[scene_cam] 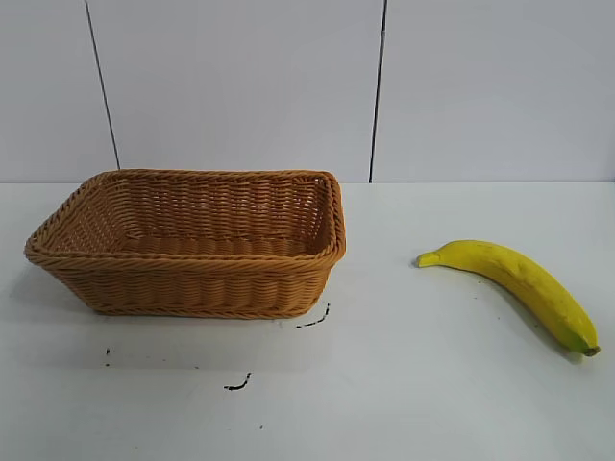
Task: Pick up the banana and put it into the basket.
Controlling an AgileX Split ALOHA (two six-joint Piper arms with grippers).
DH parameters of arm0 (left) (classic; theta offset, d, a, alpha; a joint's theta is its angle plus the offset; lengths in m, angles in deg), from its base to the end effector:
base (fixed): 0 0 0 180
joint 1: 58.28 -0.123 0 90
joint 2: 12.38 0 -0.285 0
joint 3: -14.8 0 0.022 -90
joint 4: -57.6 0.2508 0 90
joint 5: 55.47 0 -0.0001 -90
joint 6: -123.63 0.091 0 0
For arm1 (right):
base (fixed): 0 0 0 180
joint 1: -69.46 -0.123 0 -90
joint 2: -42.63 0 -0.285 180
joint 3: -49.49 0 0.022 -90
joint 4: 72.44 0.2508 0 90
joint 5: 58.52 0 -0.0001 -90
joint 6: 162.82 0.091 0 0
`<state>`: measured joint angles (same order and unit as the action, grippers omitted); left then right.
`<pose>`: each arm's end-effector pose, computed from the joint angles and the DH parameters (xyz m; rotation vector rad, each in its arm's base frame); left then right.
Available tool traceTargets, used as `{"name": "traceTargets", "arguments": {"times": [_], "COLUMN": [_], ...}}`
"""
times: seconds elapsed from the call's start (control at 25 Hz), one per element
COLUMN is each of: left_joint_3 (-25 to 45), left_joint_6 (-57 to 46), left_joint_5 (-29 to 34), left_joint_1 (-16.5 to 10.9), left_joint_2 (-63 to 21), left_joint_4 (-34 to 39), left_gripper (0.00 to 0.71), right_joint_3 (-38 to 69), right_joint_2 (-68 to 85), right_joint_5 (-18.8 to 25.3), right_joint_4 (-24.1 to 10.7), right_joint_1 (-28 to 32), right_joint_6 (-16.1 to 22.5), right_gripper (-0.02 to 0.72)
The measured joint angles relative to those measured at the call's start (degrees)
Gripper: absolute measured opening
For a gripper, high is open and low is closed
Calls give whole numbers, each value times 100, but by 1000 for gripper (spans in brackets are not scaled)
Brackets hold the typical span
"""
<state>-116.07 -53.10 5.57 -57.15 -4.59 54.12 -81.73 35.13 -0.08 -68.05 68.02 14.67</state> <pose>-0.0041 -0.0048 0.2743 0.0816 2.0560 -0.0498 -0.0038 0.0058 0.2798 -0.0707 1.9996 0.0791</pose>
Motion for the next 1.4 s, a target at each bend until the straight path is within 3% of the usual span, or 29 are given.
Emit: {"name": "traceTargets", "arguments": {"times": [0.52,1.16,1.4], "left_joint_3": [0,0,0], "left_joint_6": [0,0,0], "left_joint_5": [0,0,0], "left_joint_1": [0,0,0], "left_joint_2": [0,0,0], "left_joint_4": [0,0,0], "left_gripper": [695,695,695], "right_joint_3": [-223,-2944,-3973], "right_joint_2": [-581,-5682,-7407], "right_joint_5": [5,211,398], "right_joint_4": [6,23,23], "right_joint_1": [0,0,0], "right_joint_6": [0,-5,-555], "right_gripper": [676,676,676]}}
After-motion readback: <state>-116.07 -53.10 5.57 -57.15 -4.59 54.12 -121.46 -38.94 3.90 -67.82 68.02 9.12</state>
